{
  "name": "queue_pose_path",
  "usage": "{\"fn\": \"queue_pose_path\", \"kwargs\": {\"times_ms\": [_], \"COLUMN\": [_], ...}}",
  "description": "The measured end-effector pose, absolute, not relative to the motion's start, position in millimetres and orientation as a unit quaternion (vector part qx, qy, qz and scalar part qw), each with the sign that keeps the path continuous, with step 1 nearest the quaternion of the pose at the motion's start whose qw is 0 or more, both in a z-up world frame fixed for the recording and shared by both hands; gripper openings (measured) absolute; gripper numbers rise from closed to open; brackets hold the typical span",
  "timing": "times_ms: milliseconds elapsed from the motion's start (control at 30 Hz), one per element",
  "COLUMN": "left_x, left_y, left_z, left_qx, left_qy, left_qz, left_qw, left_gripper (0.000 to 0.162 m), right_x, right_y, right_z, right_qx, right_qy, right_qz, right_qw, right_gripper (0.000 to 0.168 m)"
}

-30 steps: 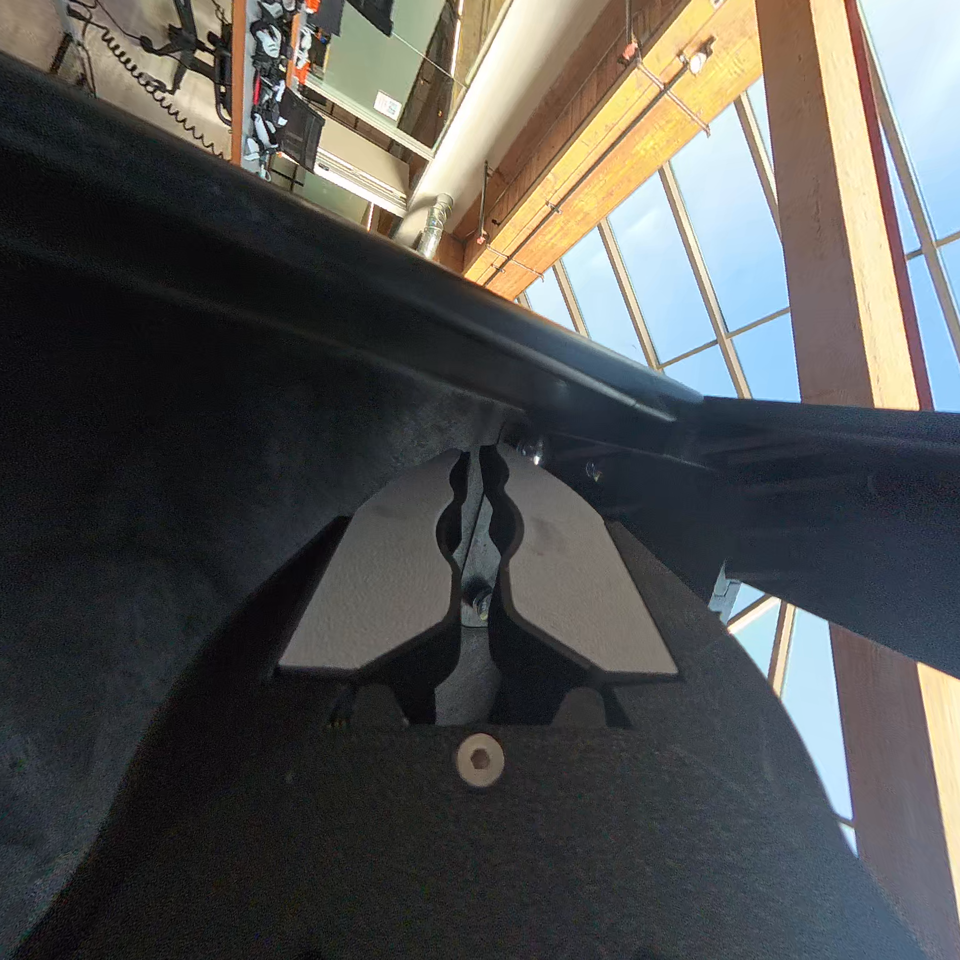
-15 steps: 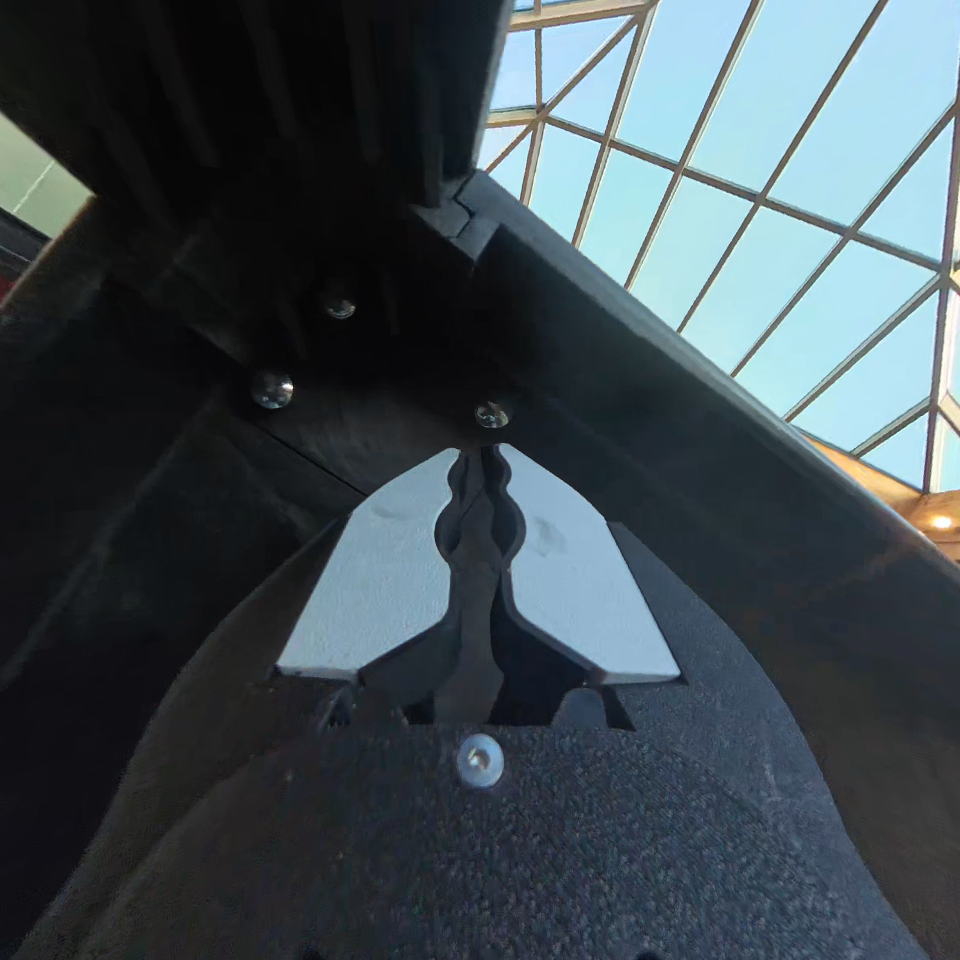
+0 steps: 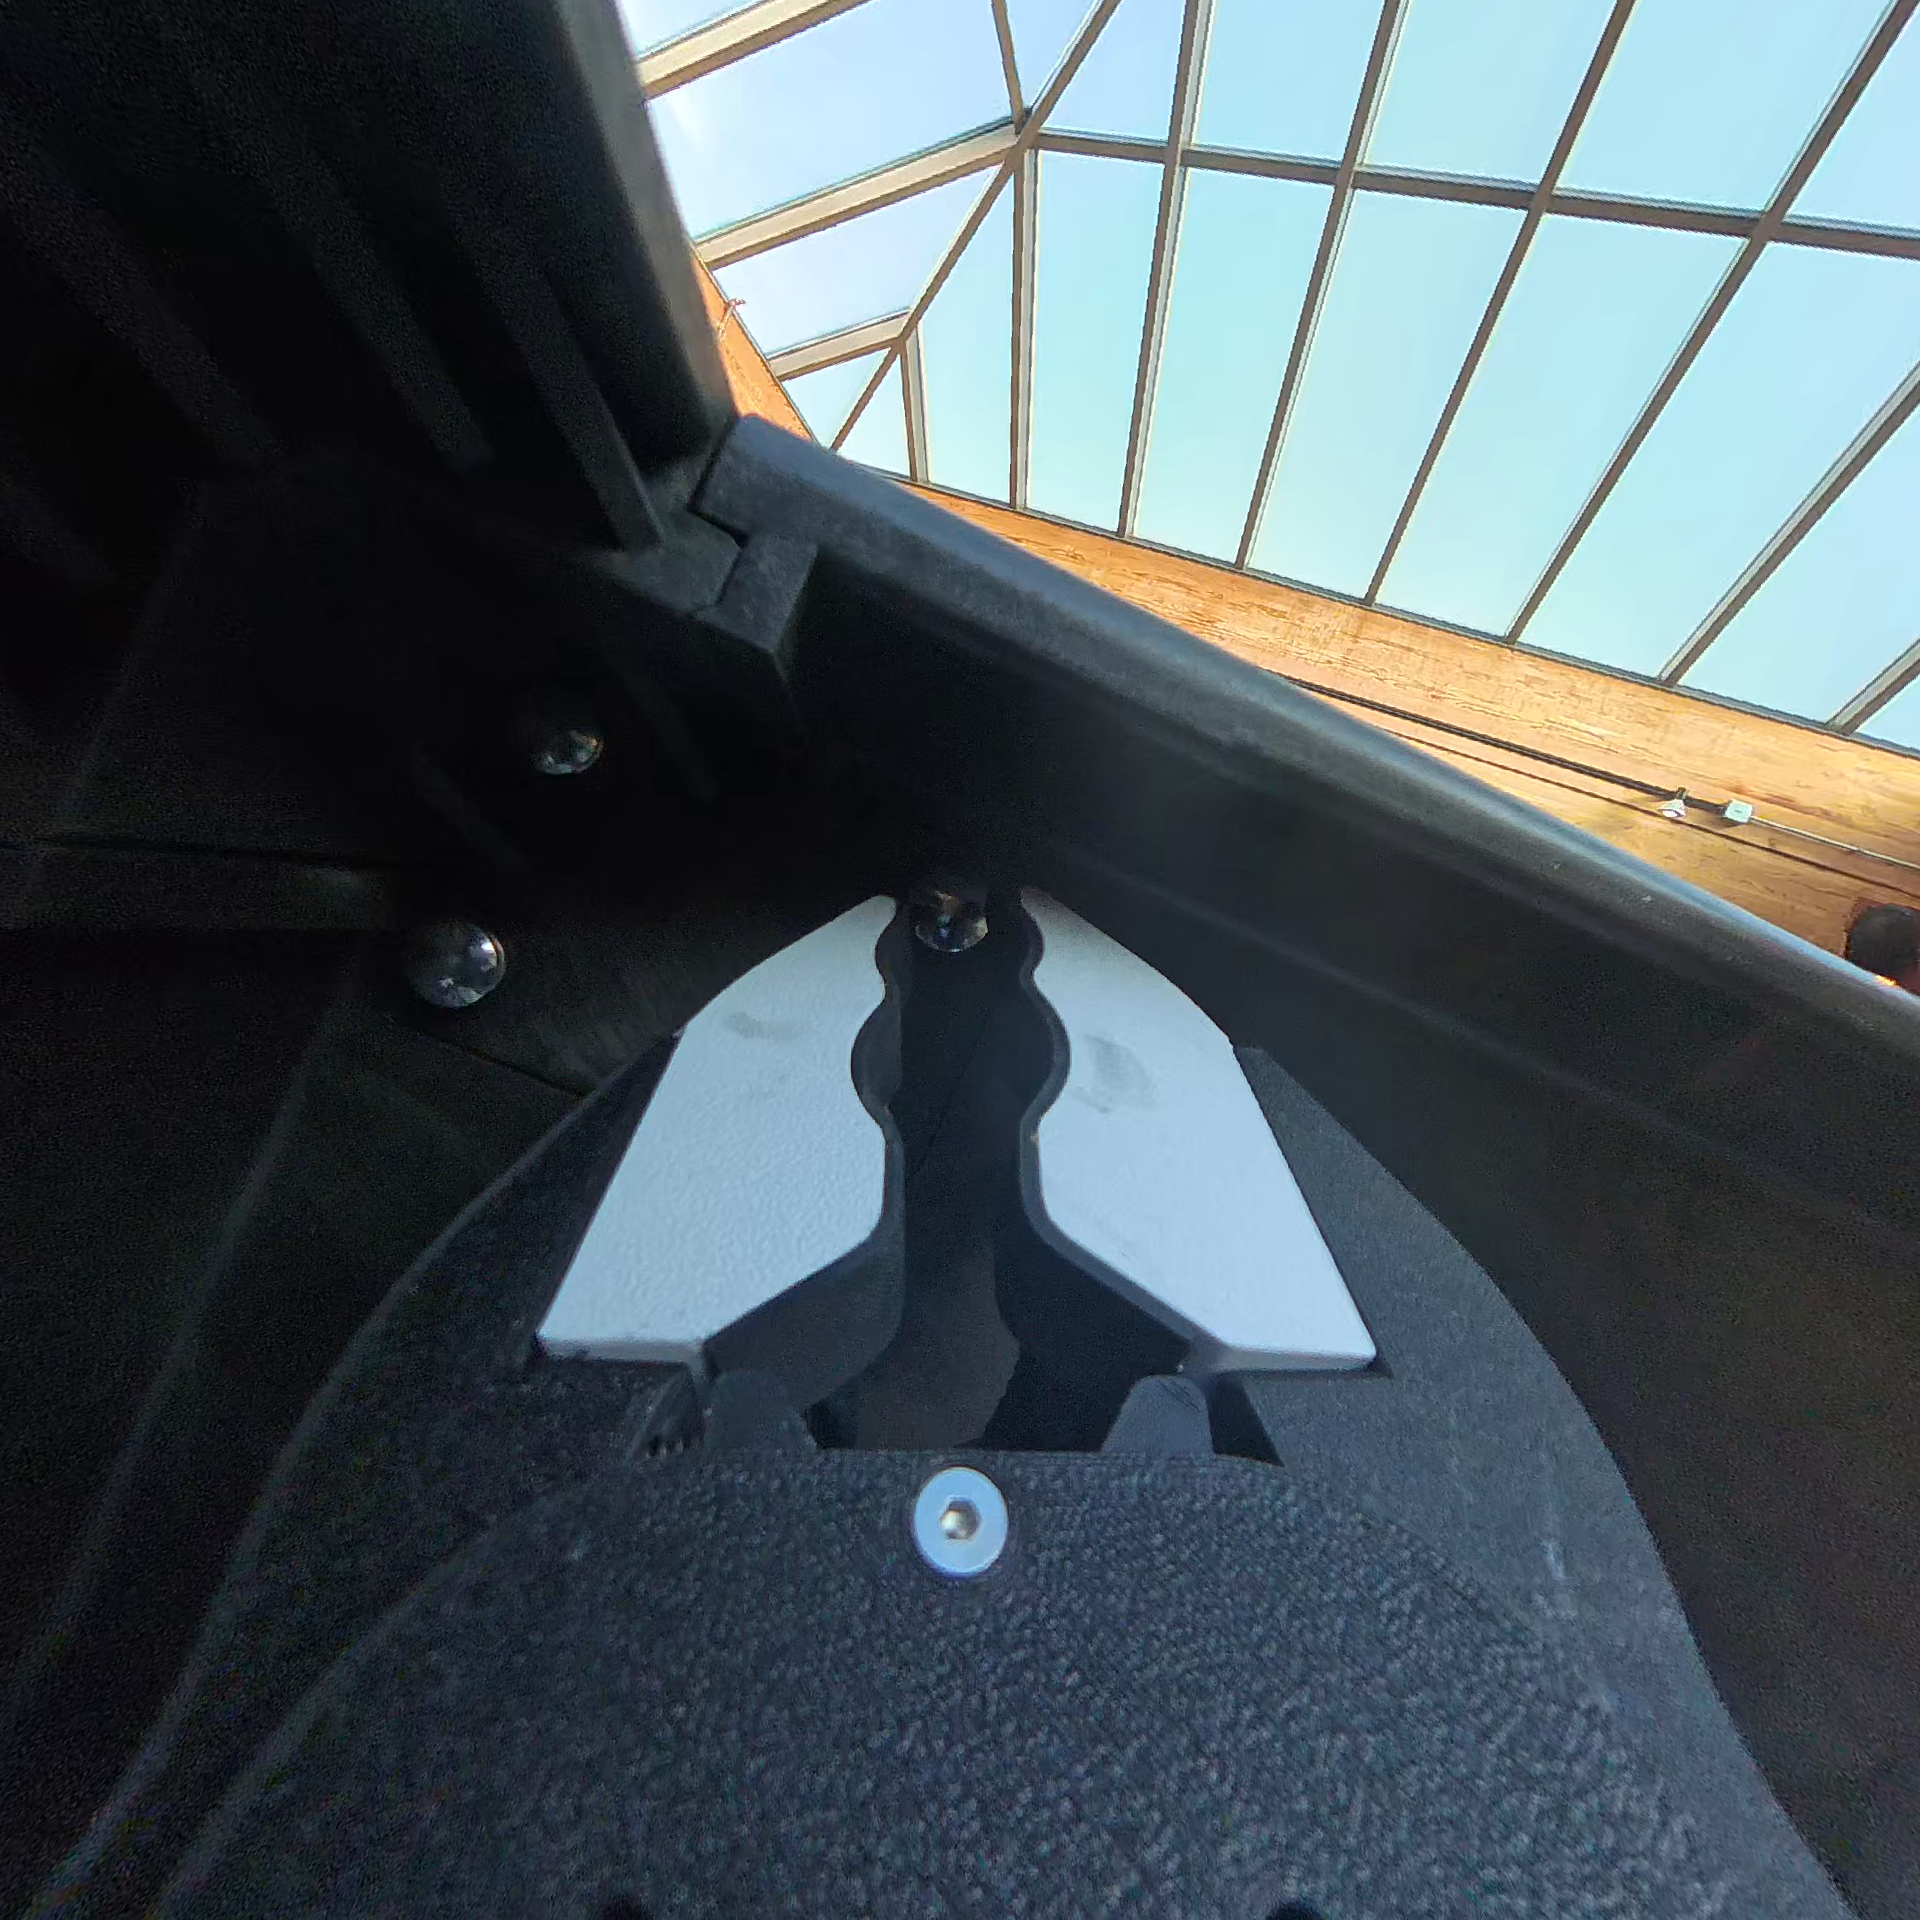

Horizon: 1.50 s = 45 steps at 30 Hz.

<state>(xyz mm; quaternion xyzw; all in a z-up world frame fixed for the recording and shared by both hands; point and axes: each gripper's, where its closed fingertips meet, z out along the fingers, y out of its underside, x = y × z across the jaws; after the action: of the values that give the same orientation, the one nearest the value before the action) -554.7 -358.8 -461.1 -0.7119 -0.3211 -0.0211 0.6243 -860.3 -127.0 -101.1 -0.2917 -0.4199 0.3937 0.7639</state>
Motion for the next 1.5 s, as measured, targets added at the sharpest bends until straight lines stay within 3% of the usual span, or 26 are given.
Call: {"fn": "queue_pose_path", "kwargs": {"times_ms": [267, 400, 1067, 1300, 1500], "left_x": [-554, -554, -549, -530, -503], "left_y": [-359, -359, -361, -400, -384], "left_z": [-464, -465, -470, -488, -450], "left_qx": [-0.709, -0.708, -0.713, -0.684, -0.697], "left_qy": [-0.328, -0.331, -0.337, -0.406, -0.380], "left_qz": [-0.024, -0.025, -0.025, 0.019, -0.029], "left_qw": [0.624, 0.624, 0.614, 0.606, 0.608], "left_gripper": [0.066, 0.065, 0.065, 0.065, 0.071], "right_x": [-868, -870, -873, -881, -883], "right_y": [-122, -124, -125, -125, -125], "right_z": [-103, -104, -101, -105, -106], "right_qx": [-0.317, -0.312, -0.309, -0.327, -0.324], "right_qy": [-0.421, -0.426, -0.434, -0.446, -0.424], "right_qz": [0.409, 0.409, 0.416, 0.435, 0.436], "right_qw": [0.745, 0.744, 0.737, 0.711, 0.725], "right_gripper": [0.022, 0.016, 0.016, 0.016, 0.016]}}
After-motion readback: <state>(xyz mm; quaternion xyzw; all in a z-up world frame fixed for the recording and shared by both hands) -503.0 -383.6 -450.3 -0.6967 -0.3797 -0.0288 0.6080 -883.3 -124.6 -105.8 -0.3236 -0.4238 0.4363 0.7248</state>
